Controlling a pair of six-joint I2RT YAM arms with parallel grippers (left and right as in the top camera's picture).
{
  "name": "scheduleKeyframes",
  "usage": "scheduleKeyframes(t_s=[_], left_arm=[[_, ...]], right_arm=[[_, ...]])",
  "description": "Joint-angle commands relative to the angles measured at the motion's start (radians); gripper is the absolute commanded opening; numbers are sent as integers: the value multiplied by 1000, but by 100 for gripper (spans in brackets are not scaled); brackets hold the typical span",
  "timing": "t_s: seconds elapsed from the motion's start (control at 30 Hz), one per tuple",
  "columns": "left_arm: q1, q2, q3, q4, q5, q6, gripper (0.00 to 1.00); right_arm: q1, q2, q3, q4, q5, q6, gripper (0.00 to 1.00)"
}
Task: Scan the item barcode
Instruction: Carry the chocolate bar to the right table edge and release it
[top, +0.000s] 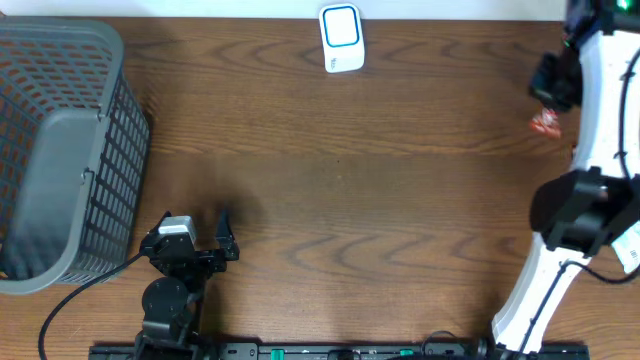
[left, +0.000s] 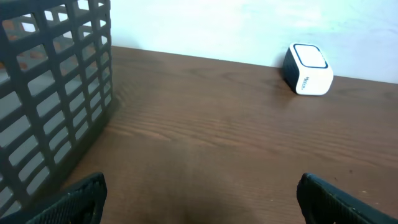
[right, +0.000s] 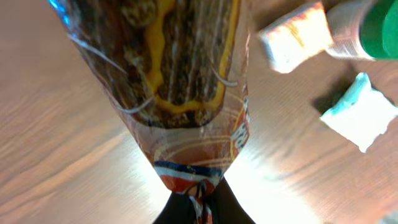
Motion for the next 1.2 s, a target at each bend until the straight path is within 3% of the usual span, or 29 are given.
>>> scheduleKeyframes(t_s=[0.0, 0.07, 0.1, 0.17, 0.2, 0.5, 0.7, 0.93, 1.17], left_arm=[[4, -7, -18, -24, -2, 16, 98], [4, -7, -18, -24, -2, 16, 98], [4, -7, -18, -24, -2, 16, 98], [4, -7, -18, -24, -2, 16, 98], [4, -7, -18, -24, -2, 16, 98], [4, -7, -18, -24, -2, 16, 98], [4, -7, -18, -24, -2, 16, 98], [4, -7, -18, -24, -2, 16, 98], [4, -7, -18, -25, -2, 16, 98]], right_arm=[[-89, 23, -154, 80, 50, 9, 1], [-129, 22, -241, 135, 50, 9, 2], [-151, 23, -286, 160, 50, 9, 12], [-190, 23, -346, 189, 50, 9, 78], [-206, 23, -362, 195, 50, 9, 99], [-268, -76, -263, 74, -106, 8, 99], [-204, -385, -244, 40, -241, -55, 99], [-174, -730, -244, -96, -243, -72, 99], [-175, -1074, -247, -95, -243, -129, 99]])
